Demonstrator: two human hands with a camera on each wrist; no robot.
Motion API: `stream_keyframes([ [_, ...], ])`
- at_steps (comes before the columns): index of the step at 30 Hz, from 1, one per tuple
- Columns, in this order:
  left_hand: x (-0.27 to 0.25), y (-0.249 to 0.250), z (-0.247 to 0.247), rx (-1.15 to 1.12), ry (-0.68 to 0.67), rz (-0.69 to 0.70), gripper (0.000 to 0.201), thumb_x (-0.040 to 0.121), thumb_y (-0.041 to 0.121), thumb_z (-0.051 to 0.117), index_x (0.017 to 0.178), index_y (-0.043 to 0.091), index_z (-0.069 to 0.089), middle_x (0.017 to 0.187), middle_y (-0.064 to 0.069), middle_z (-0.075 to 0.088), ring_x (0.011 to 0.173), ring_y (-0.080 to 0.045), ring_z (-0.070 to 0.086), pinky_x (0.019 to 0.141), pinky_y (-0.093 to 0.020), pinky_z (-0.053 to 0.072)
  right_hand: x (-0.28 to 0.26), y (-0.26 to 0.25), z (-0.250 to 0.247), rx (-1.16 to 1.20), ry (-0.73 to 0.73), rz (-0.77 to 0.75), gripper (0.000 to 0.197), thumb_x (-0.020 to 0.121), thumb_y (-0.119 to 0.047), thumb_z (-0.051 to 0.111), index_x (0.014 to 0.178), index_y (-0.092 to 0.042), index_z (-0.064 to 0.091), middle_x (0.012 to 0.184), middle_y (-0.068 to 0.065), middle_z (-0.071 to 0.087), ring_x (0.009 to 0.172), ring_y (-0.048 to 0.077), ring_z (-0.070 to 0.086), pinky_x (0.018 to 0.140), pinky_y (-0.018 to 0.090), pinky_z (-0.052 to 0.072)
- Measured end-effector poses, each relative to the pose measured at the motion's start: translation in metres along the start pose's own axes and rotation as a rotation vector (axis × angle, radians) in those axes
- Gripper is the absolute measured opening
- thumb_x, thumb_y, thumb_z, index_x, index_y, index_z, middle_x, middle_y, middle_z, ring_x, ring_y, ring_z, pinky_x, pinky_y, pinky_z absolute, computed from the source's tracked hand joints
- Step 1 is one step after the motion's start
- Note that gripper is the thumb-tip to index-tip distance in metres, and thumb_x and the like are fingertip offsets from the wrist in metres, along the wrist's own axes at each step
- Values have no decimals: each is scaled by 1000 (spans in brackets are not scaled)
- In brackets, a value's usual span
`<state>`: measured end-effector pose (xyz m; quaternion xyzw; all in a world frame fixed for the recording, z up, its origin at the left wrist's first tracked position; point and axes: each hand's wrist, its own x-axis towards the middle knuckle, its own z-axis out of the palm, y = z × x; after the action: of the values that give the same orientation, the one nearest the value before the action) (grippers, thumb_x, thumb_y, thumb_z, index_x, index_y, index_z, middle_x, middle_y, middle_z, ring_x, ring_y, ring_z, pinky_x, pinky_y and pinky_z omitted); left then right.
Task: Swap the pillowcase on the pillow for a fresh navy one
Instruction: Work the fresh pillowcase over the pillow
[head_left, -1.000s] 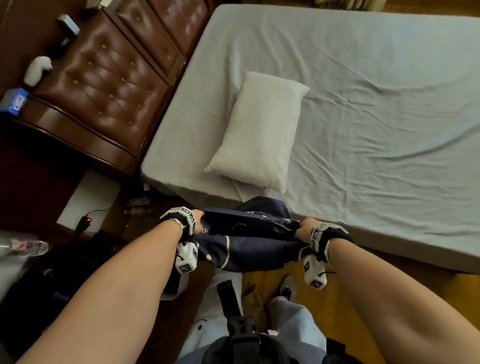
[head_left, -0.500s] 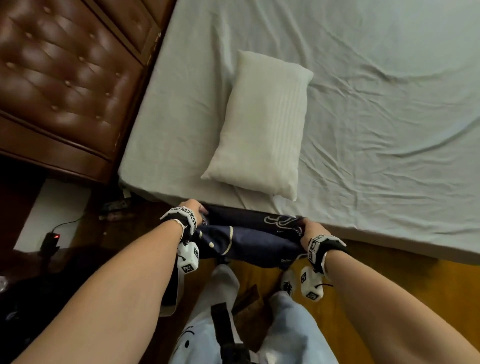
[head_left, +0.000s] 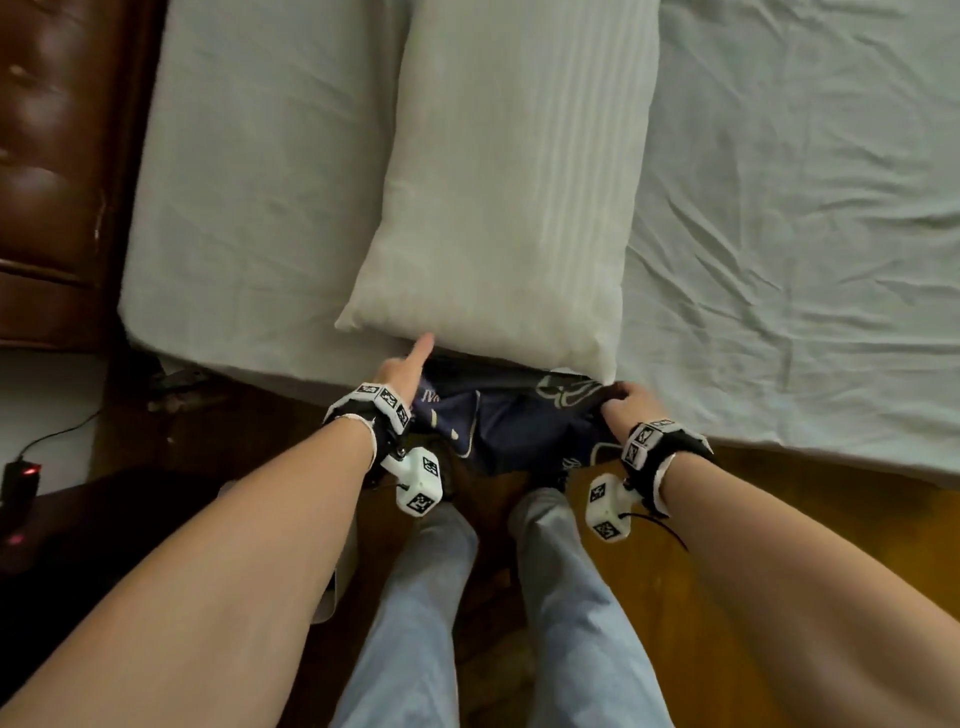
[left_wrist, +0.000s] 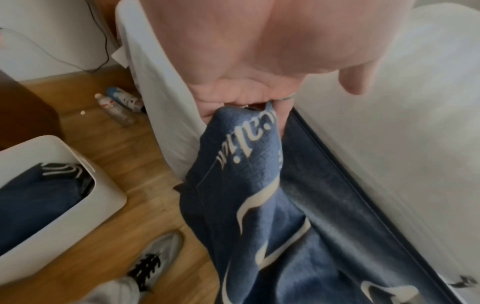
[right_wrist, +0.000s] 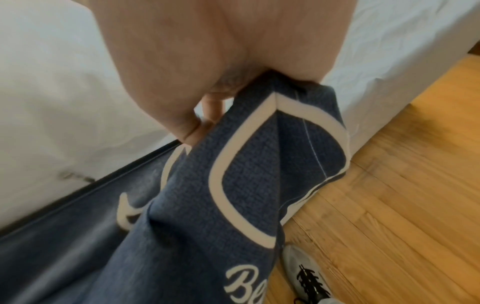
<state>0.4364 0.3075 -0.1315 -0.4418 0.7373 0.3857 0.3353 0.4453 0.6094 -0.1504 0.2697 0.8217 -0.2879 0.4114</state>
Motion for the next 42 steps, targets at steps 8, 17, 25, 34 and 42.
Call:
stream_keyframes([
  [8, -11, 35, 15, 78, 146, -70, 74, 74, 72, 61, 105, 5, 56, 91, -11, 60, 81, -29, 53, 80, -34, 36, 37, -23, -48, 188, -8, -21, 53, 90, 4, 51, 138, -19, 56, 123, 6, 65, 109, 26, 63, 99, 38, 51],
  [17, 14, 20, -26, 240, 220, 21, 16, 78, 8, 61, 90, 3, 70, 96, -17, 69, 95, -36, 65, 83, -35, 49, 14, -60, -58, 605, 69, -87, 64, 73, 10, 67, 129, -22, 59, 119, 4, 61, 85, 14, 64, 68, 33, 59],
  [25, 39, 15, -81, 360, 96, 61, 29, 91, 10, 57, 118, 5, 66, 116, -16, 67, 107, -33, 63, 93, -36, 49, -16, -116, -31, 476, 303, -123, 66, 75, -22, 80, 135, -26, 53, 141, 6, 45, 124, 19, 50, 99, 29, 42],
  [34, 93, 26, -113, 150, 99, -83, 61, 102, 43, 22, 134, -2, 49, 136, -26, 50, 124, -39, 49, 108, -43, 35, -11, -148, 32, 41, 459, 93, 68, 81, -9, 65, 138, -27, 34, 132, 15, 48, 118, 36, 48, 99, 45, 44],
  [42, 110, 45, -115, 96, -27, -14, 33, 94, 9, 56, 126, 1, 59, 126, -16, 61, 117, -34, 57, 92, -31, 43, 17, -132, 30, 213, 551, 213, 29, 88, -6, 51, 115, -18, 49, 116, 12, 60, 107, 37, 59, 92, 45, 49],
])
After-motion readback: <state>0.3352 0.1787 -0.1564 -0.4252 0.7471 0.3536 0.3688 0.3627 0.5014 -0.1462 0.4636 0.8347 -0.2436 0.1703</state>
